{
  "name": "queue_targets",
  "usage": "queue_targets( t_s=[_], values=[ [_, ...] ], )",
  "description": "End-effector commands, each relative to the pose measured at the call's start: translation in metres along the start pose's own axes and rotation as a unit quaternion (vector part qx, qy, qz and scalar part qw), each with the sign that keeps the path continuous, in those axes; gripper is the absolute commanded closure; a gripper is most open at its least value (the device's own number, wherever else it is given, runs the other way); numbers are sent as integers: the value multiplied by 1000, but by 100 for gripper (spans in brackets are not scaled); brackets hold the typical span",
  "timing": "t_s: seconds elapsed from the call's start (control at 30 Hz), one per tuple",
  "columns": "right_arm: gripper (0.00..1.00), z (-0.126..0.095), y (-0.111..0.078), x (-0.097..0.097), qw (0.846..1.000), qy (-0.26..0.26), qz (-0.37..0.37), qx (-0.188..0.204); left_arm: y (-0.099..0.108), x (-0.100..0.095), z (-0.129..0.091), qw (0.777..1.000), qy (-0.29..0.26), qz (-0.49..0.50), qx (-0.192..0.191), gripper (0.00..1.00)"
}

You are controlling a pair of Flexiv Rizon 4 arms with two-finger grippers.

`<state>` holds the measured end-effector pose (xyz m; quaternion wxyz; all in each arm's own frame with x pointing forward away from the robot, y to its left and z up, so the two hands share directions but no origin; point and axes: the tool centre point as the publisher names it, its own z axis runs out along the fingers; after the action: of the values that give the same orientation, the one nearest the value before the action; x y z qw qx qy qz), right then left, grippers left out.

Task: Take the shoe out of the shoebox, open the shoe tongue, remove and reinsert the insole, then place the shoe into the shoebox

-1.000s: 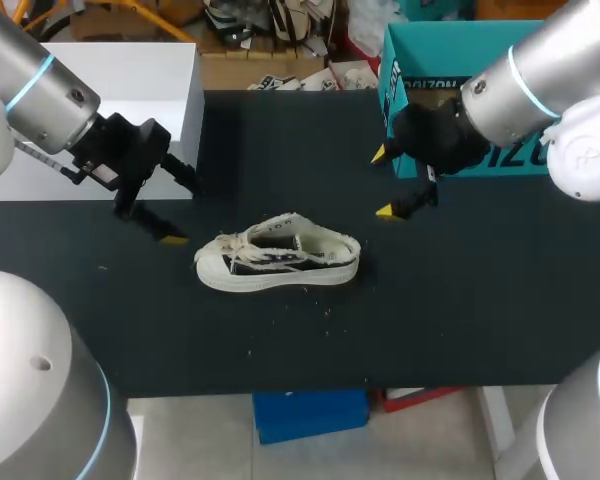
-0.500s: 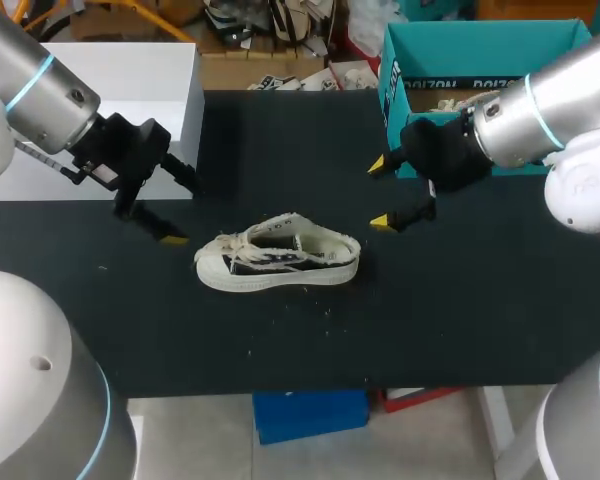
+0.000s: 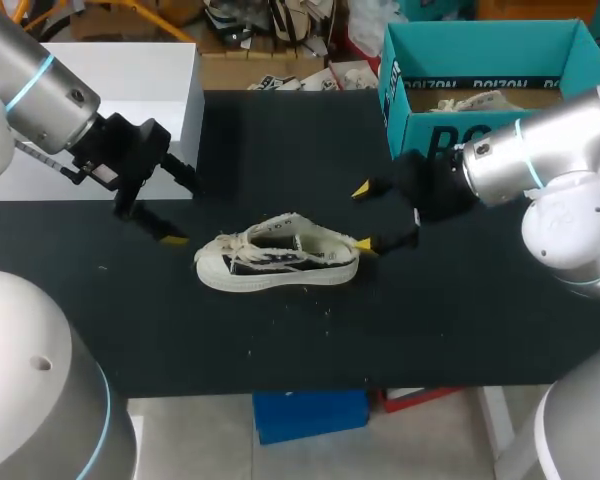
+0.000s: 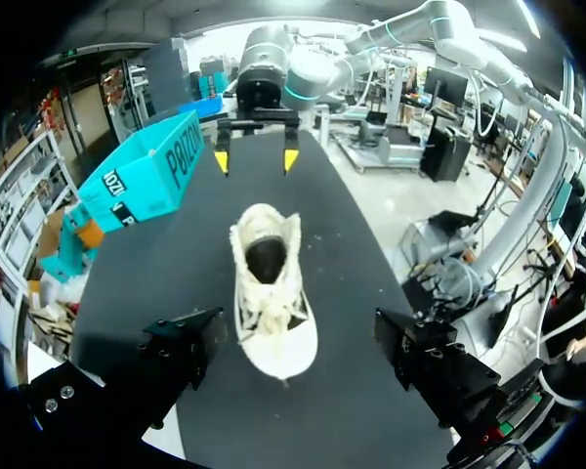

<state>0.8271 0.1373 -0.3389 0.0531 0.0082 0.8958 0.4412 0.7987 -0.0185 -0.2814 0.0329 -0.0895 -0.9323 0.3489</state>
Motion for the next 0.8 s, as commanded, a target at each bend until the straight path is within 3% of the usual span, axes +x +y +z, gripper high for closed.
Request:
queue_targets(
  t_s=[0.03,0.8],
  values=[
    [0,18,-7,-3,1000,-2,5,-23,1,0,1,1000,-1,1,0,0],
    [0,56,-27,3,998,9,36,-51,1,0,1,1000,-1,1,0,0]
  ],
)
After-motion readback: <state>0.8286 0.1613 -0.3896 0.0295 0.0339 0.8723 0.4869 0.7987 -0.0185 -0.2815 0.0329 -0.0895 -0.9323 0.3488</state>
